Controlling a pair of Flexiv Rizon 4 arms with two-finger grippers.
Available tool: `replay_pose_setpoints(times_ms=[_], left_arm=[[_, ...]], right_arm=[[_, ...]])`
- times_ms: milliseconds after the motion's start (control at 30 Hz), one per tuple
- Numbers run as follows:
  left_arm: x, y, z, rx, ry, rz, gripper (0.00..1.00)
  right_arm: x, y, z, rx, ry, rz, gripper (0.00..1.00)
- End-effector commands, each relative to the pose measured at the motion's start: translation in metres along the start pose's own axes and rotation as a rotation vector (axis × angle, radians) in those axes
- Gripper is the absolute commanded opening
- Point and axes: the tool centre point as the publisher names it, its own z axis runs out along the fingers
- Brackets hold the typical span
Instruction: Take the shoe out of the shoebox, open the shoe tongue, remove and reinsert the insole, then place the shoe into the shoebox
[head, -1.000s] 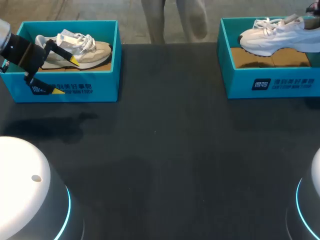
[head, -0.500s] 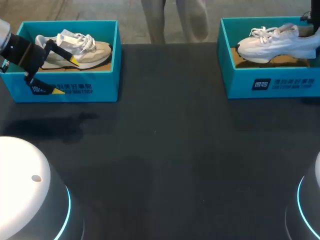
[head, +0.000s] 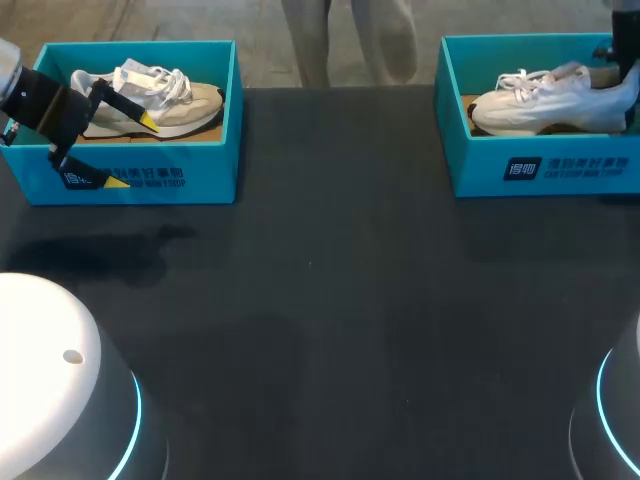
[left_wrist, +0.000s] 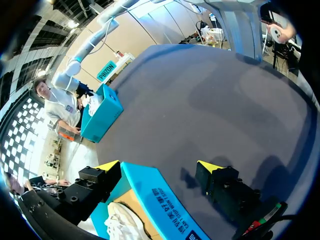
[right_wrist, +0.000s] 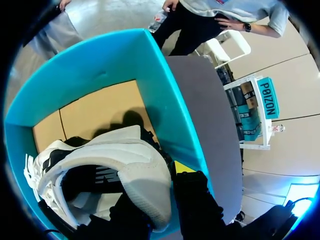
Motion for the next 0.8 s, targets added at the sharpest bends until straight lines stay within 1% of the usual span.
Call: replay_pose_setpoints(times_ms=[33, 167, 333, 600, 800], left_arm=[[0.001, 0.000, 0.000, -0.002, 0.000, 0.001, 1.00], [0.001, 0.000, 0.000, -0.002, 0.000, 0.001, 1.00], [0.001, 0.000, 0.000, -0.002, 0.000, 0.001, 1.00], [0.001, 0.000, 0.000, -0.002, 0.000, 0.001, 1.00], [0.001, 0.000, 0.000, -0.002, 0.000, 0.001, 1.00]], right_arm=[[0.001, -0.001, 0.002, 0.005, 0.002, 0.003, 0.00], [0.002, -0.003, 0.007, 0.014, 0.012, 0.002, 0.00], [0.003, -0.004, 0.008, 0.016, 0.020, 0.008, 0.00], [-0.007, -0.010, -0.009, -0.002, 0.029, 0.031, 0.00], [-0.014, -0.017, -0.014, -0.014, 0.024, 0.043, 0.00]])
